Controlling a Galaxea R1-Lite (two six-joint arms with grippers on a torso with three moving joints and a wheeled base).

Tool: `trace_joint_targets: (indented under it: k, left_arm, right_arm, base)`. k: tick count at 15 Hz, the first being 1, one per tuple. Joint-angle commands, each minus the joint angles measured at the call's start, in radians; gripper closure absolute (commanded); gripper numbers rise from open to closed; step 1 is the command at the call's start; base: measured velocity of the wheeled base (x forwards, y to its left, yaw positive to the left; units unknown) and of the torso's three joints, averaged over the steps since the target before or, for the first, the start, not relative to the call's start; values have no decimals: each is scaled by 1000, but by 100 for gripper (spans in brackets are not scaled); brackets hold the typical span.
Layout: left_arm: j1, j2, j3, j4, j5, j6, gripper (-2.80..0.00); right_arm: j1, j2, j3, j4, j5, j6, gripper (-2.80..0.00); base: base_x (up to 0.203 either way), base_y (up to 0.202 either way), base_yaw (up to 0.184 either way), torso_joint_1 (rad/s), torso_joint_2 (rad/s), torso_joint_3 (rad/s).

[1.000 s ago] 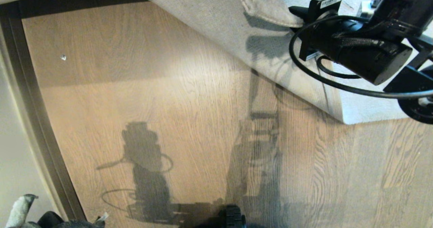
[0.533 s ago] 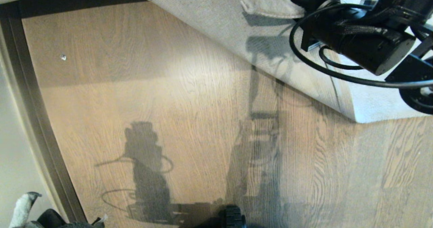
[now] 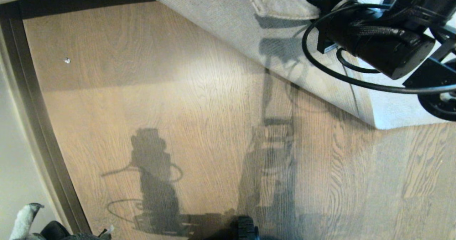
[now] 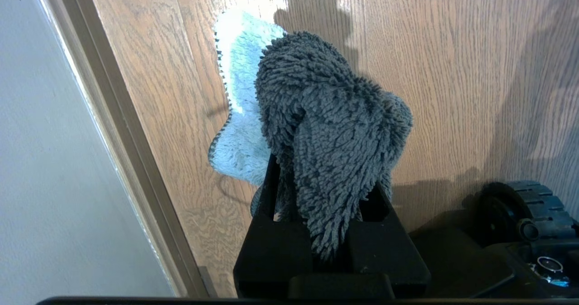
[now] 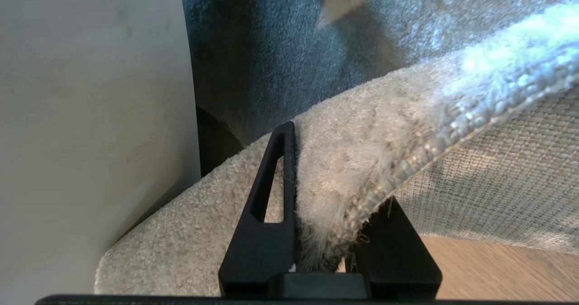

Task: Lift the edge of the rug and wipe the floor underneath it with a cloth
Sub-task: Wipe the floor under the carpet with a rag

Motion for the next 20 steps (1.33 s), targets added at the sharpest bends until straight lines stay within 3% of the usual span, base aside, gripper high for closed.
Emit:
trace_joint_targets:
  k: [1,9,13,20]
  left_arm:
    - [0,0,0,-1,0,-8,0]
    - [0,0,-49,20,-32,-14,0]
    - [0,102,-195,100,-305,-28,0]
    - [-27,466,-322,100,-530,-29,0]
  right_arm:
    - [8,-4,1,-4,-16,5,0]
    - [18,-12,4,-2,-33,-31,0]
    - [19,-8,2,-5,-33,-31,0]
    - [19,-8,9,-8,-33,-31,0]
  base:
    - [0,0,0,0,0,0]
    - [0,0,0,0,0,0]
    - [0,0,0,0,0,0]
    - [0,0,0,0,0,0]
